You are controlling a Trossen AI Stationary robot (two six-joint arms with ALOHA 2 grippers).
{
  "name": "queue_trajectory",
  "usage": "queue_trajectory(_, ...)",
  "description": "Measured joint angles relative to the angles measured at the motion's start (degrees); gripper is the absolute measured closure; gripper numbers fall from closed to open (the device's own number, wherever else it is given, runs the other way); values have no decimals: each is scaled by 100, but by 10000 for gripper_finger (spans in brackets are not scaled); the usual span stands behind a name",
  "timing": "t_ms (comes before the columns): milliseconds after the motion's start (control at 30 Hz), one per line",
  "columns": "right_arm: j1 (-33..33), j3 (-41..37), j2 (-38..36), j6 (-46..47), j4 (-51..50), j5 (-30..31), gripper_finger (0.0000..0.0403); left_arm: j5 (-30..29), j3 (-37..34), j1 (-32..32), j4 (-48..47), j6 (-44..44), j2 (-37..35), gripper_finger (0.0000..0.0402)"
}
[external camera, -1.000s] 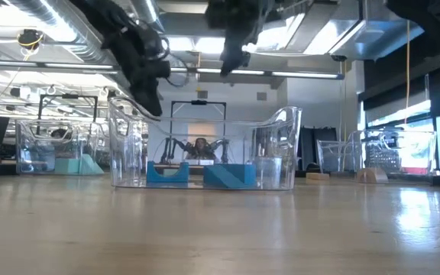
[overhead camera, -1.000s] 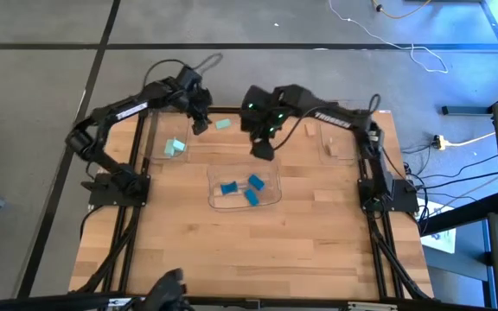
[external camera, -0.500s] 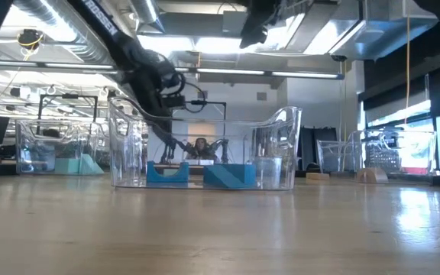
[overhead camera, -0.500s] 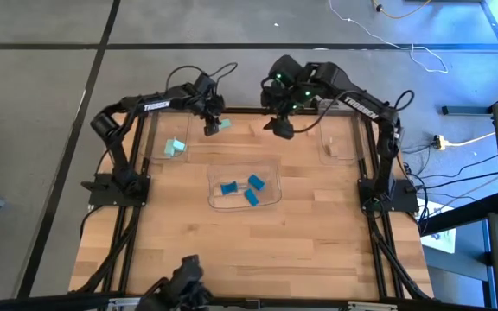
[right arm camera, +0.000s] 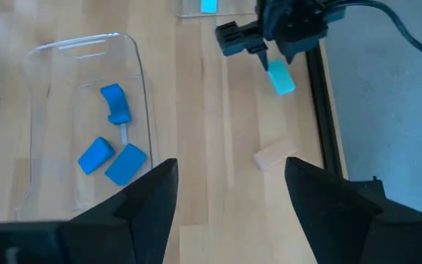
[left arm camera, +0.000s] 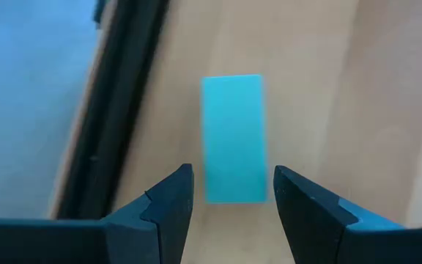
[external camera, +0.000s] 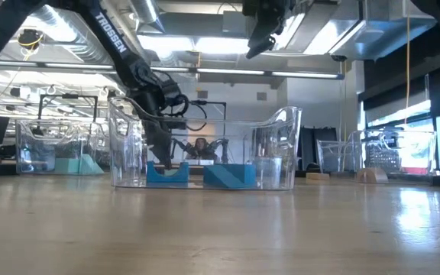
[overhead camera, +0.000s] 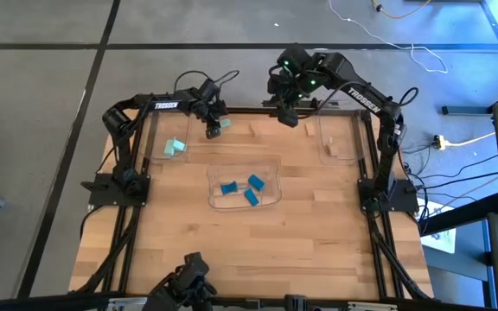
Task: Sort & place blocks by color
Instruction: Put the light blue block into the top left transparent bin
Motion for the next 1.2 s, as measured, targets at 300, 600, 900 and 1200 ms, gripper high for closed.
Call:
queue_trajectory(300,-80,0,0,-2,0,-11,151,134,25,-9,3,145,339,221)
queue_trajectory(600,-80,0,0,-2,-11,-11,151,8,55,-37,-300,-105,368,274)
queue_trajectory(900,-78,0,0,-2,-11,-11,151,92,800,-39,-1751,-525,342,284)
queue_trajectory(1200,-132,-2,0,-2,-10,-2,151,-615,1824,-39,-3179,-1010,-468,284)
